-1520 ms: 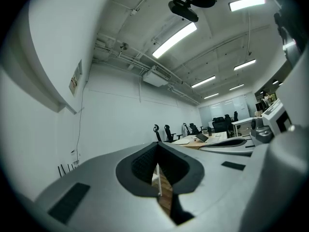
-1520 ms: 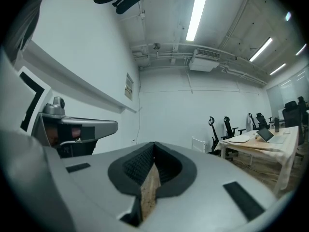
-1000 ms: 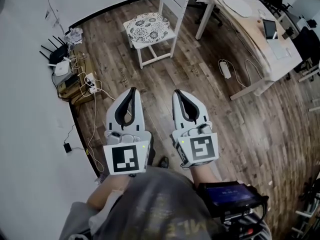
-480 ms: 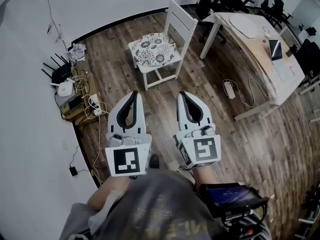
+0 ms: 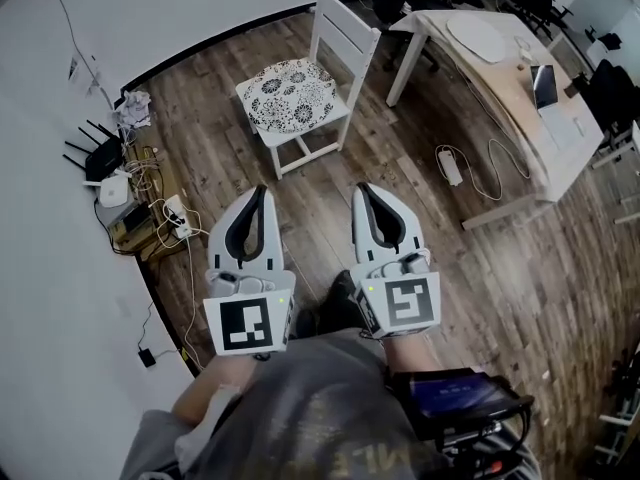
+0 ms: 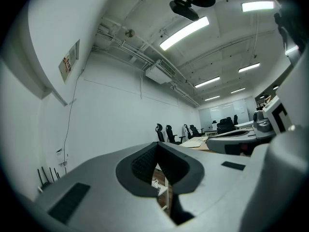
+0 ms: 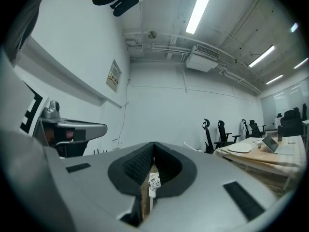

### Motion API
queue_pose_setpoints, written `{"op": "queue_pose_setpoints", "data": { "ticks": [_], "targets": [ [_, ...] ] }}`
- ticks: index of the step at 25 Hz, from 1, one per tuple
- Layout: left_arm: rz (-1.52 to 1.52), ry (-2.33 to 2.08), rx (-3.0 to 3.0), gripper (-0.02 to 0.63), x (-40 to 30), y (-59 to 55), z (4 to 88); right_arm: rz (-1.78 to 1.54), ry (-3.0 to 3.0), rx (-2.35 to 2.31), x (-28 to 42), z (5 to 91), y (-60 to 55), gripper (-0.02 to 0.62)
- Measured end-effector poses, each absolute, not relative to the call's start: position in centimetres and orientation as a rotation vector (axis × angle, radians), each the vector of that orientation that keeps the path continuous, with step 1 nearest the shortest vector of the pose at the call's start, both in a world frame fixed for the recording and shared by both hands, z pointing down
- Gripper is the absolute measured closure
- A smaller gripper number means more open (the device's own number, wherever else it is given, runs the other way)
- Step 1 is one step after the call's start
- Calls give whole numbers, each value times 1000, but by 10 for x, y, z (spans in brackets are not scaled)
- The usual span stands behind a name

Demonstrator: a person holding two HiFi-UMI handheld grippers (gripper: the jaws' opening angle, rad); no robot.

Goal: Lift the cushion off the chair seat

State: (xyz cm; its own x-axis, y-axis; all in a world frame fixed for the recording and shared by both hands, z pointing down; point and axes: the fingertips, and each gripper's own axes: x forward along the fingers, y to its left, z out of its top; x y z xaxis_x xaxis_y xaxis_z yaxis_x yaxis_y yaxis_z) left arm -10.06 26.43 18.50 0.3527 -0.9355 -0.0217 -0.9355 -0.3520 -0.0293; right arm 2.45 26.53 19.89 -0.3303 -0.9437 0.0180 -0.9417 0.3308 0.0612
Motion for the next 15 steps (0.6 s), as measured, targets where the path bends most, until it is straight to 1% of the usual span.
{"op": "queue_pose_setpoints", "data": {
  "ticks": [15],
  "targets": [
    [-73,1743,-2535,600,-43,170,184,35,-2574,1760,72,210,174,588]
  ]
}}
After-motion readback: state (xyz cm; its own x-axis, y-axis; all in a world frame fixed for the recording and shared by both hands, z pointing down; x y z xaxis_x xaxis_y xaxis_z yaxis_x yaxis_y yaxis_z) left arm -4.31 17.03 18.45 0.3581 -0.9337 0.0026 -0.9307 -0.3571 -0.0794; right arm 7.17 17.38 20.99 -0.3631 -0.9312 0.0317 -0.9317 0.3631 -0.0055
